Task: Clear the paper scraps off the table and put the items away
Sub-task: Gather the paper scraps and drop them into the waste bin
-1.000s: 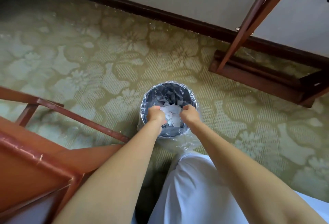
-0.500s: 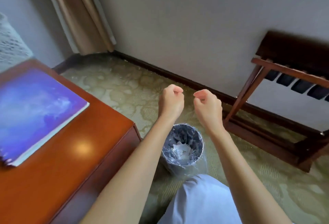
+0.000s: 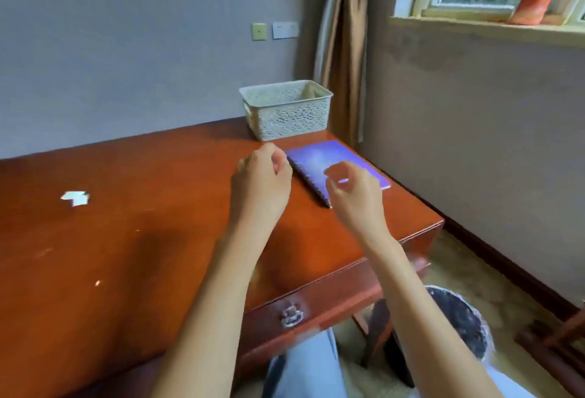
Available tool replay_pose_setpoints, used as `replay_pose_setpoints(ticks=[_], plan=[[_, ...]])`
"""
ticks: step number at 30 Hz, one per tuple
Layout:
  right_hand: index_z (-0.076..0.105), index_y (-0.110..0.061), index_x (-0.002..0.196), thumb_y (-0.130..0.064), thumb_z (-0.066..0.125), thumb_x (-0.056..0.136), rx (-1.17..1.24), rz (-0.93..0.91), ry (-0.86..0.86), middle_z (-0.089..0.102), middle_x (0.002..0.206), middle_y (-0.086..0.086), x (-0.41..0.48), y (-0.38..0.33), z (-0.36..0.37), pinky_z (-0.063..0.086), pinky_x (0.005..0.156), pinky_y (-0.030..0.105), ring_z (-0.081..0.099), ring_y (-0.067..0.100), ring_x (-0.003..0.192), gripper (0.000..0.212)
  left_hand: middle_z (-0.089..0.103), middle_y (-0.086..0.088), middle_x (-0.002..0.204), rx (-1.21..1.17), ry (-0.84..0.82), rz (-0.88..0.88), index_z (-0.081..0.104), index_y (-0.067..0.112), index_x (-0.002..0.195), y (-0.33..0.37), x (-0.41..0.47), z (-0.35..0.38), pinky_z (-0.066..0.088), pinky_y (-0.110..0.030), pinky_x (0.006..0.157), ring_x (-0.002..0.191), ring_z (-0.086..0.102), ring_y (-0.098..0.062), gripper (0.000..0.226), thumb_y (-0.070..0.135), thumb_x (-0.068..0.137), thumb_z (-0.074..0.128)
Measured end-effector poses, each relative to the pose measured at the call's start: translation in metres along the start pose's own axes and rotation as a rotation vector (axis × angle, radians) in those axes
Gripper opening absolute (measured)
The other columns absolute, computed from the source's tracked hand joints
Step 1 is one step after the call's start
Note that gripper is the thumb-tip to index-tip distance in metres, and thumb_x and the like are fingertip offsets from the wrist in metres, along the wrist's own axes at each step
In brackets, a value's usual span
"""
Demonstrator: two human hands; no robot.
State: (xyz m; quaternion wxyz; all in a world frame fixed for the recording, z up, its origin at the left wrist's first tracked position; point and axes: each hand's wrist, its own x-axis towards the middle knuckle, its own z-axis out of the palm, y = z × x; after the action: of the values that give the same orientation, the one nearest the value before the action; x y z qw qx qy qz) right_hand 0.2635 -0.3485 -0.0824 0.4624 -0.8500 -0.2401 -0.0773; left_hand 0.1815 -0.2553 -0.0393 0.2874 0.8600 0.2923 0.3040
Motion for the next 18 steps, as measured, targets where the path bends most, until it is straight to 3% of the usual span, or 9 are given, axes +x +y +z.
replay_pose_setpoints(ticks=[4, 9, 13, 18], plan=[[0.062, -0.003, 0.091, -0.009, 0.049, 0.087, -0.001, -0.156, -0.223, 0.07, 0.099, 0.014, -0.045, -0.066, 0.077, 0.044, 0.075, 0.034, 0.062, 0.034, 0.098, 0.015, 0.064, -0.003, 0.108, 0.132, 0.08, -0.187, 0.062, 0.016, 0.104, -0.091, -0.028, -0.075, 0.041, -0.027, 0.074, 0.093, 0.045, -0.015, 0.023, 0.018, 0.097, 0.041], [0.065, -0.006, 0.102, -0.005, 0.048, 0.087, 0.052, -0.344, -0.517, 0.069, 0.106, 0.01, -0.102, -0.139, 0.161, 0.04, 0.073, 0.023, 0.062, 0.028, 0.099, 0.023, 0.061, -0.003, 0.12, 0.243, 0.185, -0.442, 0.06, 0.015, 0.115, -0.173, -0.065, -0.148, 0.044, -0.025, 0.082, 0.113, 0.051, -0.02, 0.025, 0.018, 0.098, 0.04], [0.066, -0.005, 0.103, -0.005, 0.048, 0.088, 0.03, -0.475, -0.734, 0.068, 0.109, 0.013, -0.136, -0.182, 0.218, 0.051, 0.086, 0.035, 0.062, 0.031, 0.101, 0.024, 0.061, -0.005, 0.122, 0.302, 0.233, -0.585, 0.06, 0.014, 0.117, -0.224, -0.088, -0.19, 0.048, -0.029, 0.089, 0.112, 0.056, -0.021, 0.025, 0.012, 0.096, 0.044], [0.064, -0.007, 0.112, -0.024, 0.062, 0.088, -0.01, -0.632, -0.952, 0.061, 0.117, 0.012, -0.167, -0.223, 0.268, 0.043, 0.082, 0.026, 0.057, 0.027, 0.107, 0.03, 0.06, -0.009, 0.126, 0.354, 0.321, -0.753, 0.059, 0.013, 0.121, -0.273, -0.103, -0.231, 0.049, -0.031, 0.091, 0.115, 0.056, -0.024, 0.029, 0.009, 0.094, 0.051]])
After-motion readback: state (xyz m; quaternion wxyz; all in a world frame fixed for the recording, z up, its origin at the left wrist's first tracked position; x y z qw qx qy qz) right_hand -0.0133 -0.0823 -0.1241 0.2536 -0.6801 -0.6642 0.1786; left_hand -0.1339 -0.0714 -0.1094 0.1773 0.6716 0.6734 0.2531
